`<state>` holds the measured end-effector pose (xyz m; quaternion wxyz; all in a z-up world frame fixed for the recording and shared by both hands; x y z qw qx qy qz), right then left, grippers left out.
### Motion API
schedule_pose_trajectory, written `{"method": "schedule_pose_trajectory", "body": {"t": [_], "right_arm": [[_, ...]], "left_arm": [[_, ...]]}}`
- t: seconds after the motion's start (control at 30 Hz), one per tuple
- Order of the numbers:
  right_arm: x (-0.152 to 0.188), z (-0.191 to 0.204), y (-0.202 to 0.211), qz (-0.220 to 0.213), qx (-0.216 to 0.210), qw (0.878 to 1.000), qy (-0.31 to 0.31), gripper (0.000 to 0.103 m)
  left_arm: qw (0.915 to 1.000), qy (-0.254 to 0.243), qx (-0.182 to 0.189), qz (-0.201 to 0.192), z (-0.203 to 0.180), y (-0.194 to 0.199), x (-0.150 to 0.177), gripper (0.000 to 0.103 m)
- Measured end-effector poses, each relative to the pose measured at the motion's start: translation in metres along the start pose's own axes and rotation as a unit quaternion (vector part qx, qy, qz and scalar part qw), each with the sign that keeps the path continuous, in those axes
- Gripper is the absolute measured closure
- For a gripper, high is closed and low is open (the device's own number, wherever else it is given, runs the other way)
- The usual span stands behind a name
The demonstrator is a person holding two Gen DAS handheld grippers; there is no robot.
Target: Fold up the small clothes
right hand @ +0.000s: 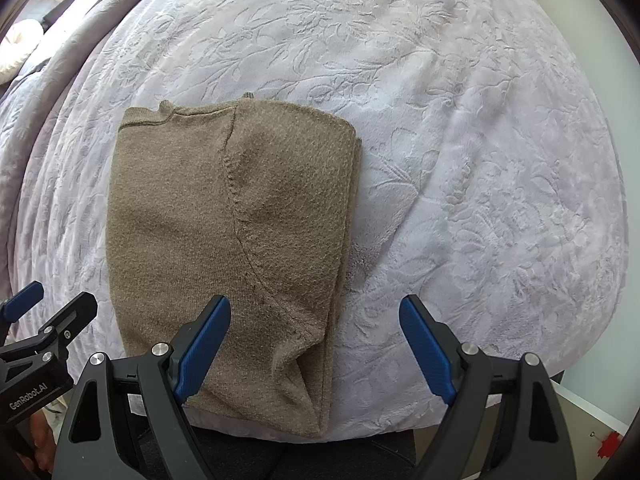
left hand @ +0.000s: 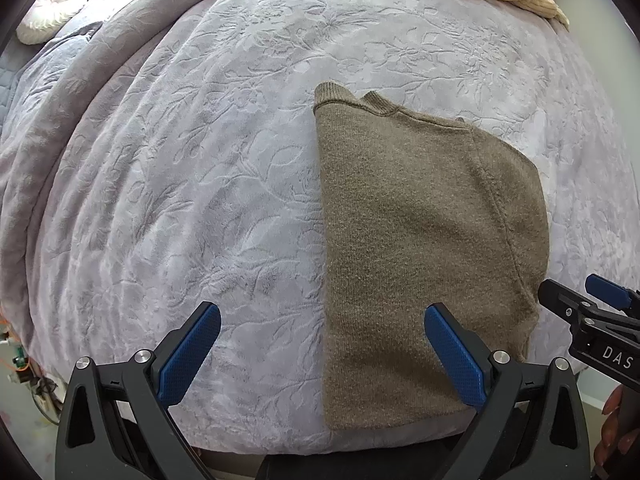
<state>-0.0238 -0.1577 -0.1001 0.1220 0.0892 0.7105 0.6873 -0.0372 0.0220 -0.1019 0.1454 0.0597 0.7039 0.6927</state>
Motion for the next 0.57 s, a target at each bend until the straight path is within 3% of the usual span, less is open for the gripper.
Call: {"method": "schedule_pose_trajectory", "body": {"t": [0.57], "right_arm": [[0.0,0.0004,-0.0009,0.001,0.0,1.0,0.0,0.015]], "left_arm": [[1.0,0.002,0.006,0.006,-0.001,-0.0023,0.002,0.001]]}}
Point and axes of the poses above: each gripper's, at about its wrist camera, not at the fingertips, and y roughly against the way its jaws point, z to its left, x to its underside, the point moved 4 cm from there along -y, roughly the way its jaws point, and after that the axes turned 1 degree about -z, right-handed, at the moved point
